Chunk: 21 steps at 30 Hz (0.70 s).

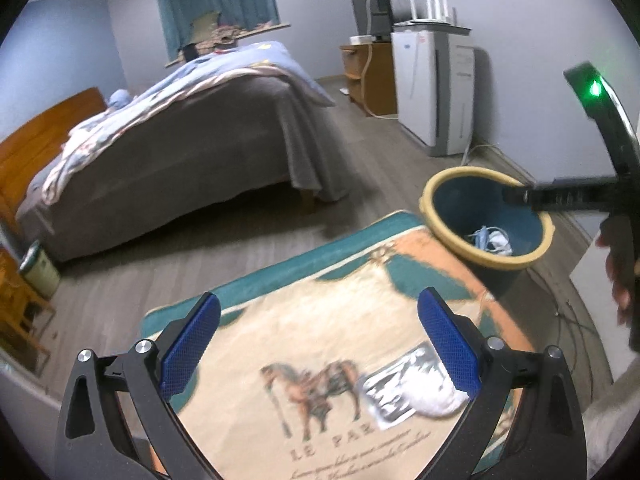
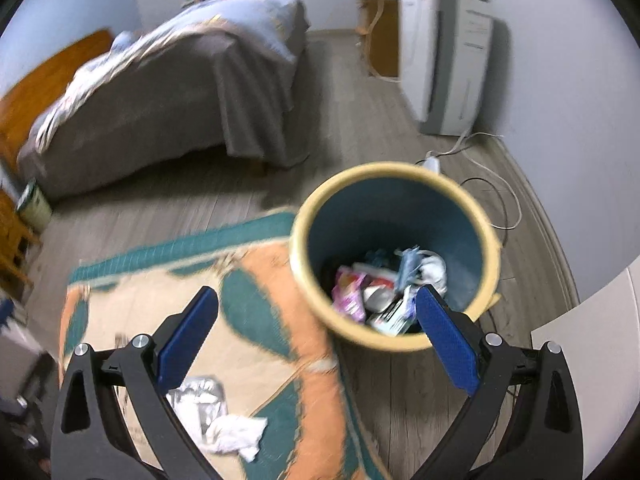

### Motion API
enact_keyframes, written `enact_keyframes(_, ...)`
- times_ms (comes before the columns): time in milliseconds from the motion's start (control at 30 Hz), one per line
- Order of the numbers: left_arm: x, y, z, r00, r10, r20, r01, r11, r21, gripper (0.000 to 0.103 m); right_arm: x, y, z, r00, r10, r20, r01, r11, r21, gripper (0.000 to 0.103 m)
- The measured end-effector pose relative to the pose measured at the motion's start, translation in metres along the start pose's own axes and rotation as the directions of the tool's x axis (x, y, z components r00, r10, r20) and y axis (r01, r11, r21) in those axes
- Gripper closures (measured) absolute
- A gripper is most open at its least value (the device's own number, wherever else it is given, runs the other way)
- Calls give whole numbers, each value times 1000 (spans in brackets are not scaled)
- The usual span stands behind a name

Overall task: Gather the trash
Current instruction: 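Move both open tools back over the mat, then grasp the white tissue with right tool while left tool grasps silver blister pack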

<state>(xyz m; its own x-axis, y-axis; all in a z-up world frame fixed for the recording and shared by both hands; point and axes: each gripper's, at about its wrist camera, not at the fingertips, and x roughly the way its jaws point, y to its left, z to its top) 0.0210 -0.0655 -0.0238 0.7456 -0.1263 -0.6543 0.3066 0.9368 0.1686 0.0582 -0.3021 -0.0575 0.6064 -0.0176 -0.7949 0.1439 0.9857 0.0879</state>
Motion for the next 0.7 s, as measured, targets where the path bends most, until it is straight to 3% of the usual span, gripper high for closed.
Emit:
enact_keyframes(233,-1,40,-23,997,60,-50,-64,995,-76,5,30,65,-47,990,-11,-140,-14,984,-180,6)
enact_keyframes(400,9,70,-35,992,66,-111,-83,984,-159,5,62,100,-85,948,-2,-319,-89,958,-272,6)
enact_keyframes(567,13,85,-42,989,54,-140,-84,972,-219,5,73,115,-106,922,-27,-387,-116,932,-342,7)
enact_keyframes(633,14,87,-42,989,43,-139,-75,969,-235,5,80,117,-113,898,-19,-439,-143,932,-333,17)
enact_keyframes(700,16,87,-43,989,30,-142,-64,969,-238,5,87,118,-121,876,-29,-481,-156,927,-342,37)
